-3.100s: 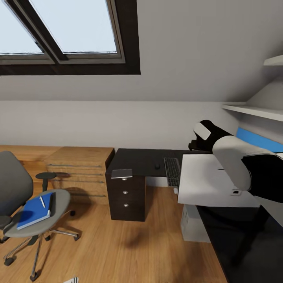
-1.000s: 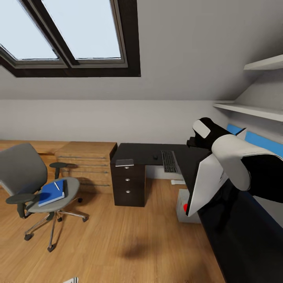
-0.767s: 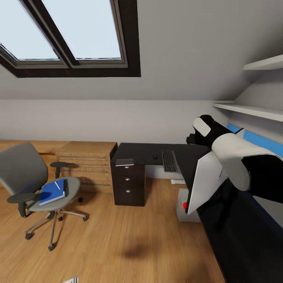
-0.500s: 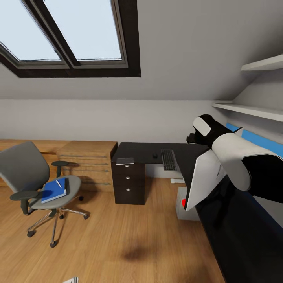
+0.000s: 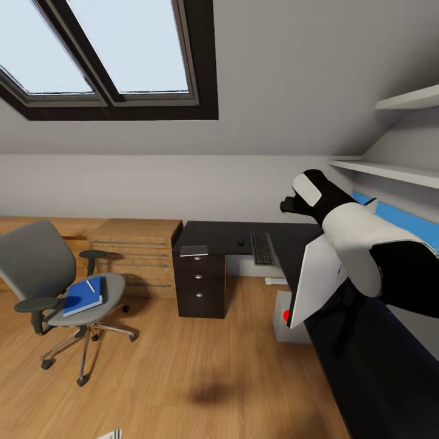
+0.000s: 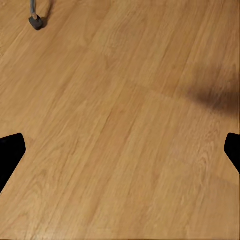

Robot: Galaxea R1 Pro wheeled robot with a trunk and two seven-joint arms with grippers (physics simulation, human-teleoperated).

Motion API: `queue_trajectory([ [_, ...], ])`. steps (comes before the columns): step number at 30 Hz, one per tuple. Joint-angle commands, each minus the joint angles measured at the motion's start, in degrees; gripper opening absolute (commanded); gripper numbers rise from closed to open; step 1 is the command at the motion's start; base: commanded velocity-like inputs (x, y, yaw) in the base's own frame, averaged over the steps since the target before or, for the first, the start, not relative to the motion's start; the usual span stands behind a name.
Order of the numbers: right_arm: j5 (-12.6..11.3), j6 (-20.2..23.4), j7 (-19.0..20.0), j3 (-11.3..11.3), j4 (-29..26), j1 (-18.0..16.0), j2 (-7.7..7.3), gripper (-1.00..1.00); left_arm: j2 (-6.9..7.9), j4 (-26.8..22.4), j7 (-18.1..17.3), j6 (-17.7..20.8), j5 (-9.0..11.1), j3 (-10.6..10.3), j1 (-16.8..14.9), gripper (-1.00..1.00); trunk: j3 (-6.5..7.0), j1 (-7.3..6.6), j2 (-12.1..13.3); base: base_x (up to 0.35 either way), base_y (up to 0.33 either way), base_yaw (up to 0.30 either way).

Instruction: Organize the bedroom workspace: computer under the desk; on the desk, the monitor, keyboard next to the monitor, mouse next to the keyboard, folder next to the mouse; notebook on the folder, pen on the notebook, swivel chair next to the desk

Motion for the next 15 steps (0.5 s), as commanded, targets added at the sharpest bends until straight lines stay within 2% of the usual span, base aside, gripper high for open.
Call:
queue_trajectory([
  [1, -0.44, 0.24, -0.06, 0.49, -0.16, -0.04, 0.59, 1.0, -0.02, 0.07, 0.06, -0.71, 0.5, -0.2, -0.04, 1.0, -0.08, 0.04, -0.03, 0.229, 0.062, 0.0],
  [6, -0.42, 0.28, 0.62, 0.62, -0.16, -0.04, 1.77, 1.0, -0.04, 0.12, 0.06, -1.6, 0.5, -0.2, -0.04, 1.0, -0.08, 0.04, -0.03, 0.082, 0.021, 0.0],
  [10, -0.42, 0.58, 0.68, 0.6, 0.33, -0.04, 1.85, 1.0, -0.04, 0.13, 0.06, -1.66, 0.5, -0.2, -0.04, 1.0, -0.08, 0.04, -0.03, 0.012, 0.003, 0.0],
  [15, -0.42, 0.68, 0.85, 0.55, 3.76, 0.03, 1.96, 1.0, -0.07, 0.13, 0.06, -1.68, 0.5, -0.2, -0.04, 1.0, -0.08, 0.04, -0.03, 0.002, 0.001, 0.0],
])
